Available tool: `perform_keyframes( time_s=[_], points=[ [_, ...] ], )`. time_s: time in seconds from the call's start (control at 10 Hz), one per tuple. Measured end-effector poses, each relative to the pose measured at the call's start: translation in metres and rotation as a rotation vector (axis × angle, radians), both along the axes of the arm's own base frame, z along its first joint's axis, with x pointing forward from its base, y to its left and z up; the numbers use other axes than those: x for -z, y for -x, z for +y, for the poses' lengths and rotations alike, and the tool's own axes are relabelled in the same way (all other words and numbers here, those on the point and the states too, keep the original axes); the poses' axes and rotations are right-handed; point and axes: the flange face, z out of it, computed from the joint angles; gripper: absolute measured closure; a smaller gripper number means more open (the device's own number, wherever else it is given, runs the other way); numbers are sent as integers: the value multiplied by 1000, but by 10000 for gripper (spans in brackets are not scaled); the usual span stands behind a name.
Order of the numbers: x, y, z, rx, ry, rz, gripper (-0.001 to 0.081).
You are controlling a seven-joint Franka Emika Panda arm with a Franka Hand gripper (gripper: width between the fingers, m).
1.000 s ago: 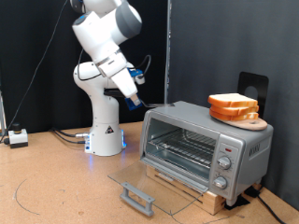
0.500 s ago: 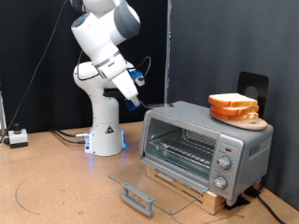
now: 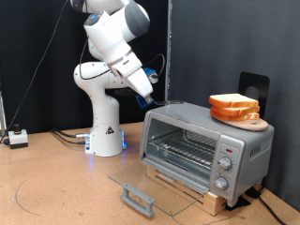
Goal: Make a piece of toast with the oven
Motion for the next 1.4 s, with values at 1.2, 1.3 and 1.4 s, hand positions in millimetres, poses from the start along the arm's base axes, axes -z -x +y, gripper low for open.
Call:
perform_keyframes(
  time_s=[1.2,1.3,1.4],
  points=[
    [2,-10,86,52,2,11,346],
    [1,-10,89,55,-4,8,346],
    [0,-10,90,57,-12,7,346]
  ],
)
